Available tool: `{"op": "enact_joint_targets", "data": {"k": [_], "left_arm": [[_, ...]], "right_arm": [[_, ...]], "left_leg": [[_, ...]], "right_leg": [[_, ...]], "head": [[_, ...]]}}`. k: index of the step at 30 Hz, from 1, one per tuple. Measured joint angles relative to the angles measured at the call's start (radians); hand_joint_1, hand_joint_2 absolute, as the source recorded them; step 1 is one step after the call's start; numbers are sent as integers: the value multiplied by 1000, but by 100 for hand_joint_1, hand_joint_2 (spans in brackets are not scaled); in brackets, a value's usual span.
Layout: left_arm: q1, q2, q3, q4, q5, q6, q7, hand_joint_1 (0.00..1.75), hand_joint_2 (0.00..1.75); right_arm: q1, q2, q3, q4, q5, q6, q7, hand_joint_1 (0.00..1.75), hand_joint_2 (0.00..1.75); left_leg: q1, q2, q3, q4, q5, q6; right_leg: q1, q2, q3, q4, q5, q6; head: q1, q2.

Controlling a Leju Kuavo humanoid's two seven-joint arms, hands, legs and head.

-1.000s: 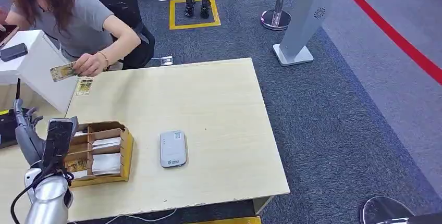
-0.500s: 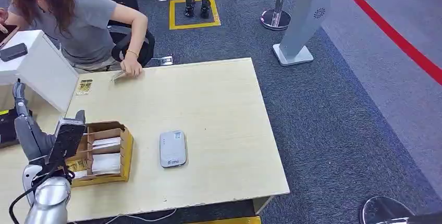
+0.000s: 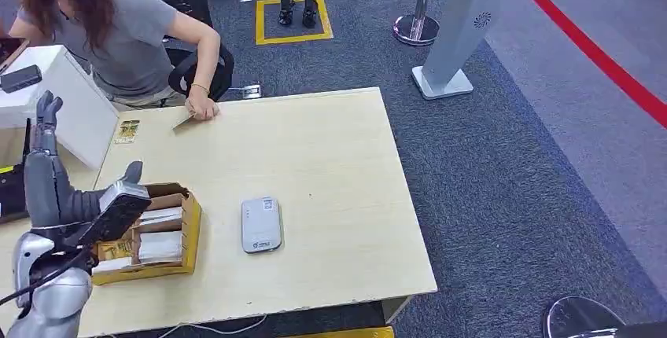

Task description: Pass the card to the sensor for recognition and then transmit it.

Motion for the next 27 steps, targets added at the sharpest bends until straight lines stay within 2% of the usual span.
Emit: {"op": "enact_joint_targets", "data": {"k": [2, 5, 9, 15, 22, 27], "left_arm": [[14, 20, -17, -19, -5, -38, 15, 0, 175], [61, 42, -40, -45, -20, -61, 23, 0, 175], [144, 60, -61, -73, -55, -49, 26, 0, 175], [211, 80, -63, -84, -63, -42, 33, 0, 175], [306, 103, -51, -93, -94, -38, 26, 0, 175], [368, 121, -37, -120, -156, -24, 40, 0, 175]], "right_arm": [[1, 0, -5, 0, -7, 0, 2, 0, 0], [3, 0, -15, 0, -16, 0, 3, 0, 0], [7, 0, -24, 0, -21, 0, 13, 0, 0], [10, 0, -30, 0, -24, 0, 14, 0, 0], [11, 0, -31, 0, -22, -1, 13, 0, 0], [11, 0, -35, 0, -26, -3, 11, 0, 0]], "left_leg": [[0, 0, 0, 0, 0, 0], [0, 0, 0, 0, 0, 0], [0, 0, 0, 0, -1, 0], [0, 0, 0, 0, -1, 0], [0, 0, -1, 0, -1, 0], [0, 0, -1, -1, -1, 0]], "right_leg": [[0, 0, 0, 0, 0, 0], [0, 1, 0, 0, 0, 0], [0, 0, 0, 0, -1, 0], [0, 0, 0, 0, -1, 0], [0, 0, 0, 0, -1, 0], [0, 0, 0, 0, -2, 0]], "head": [[0, 0], [0, 0], [0, 0], [0, 0], [0, 0], [0, 0]]}}
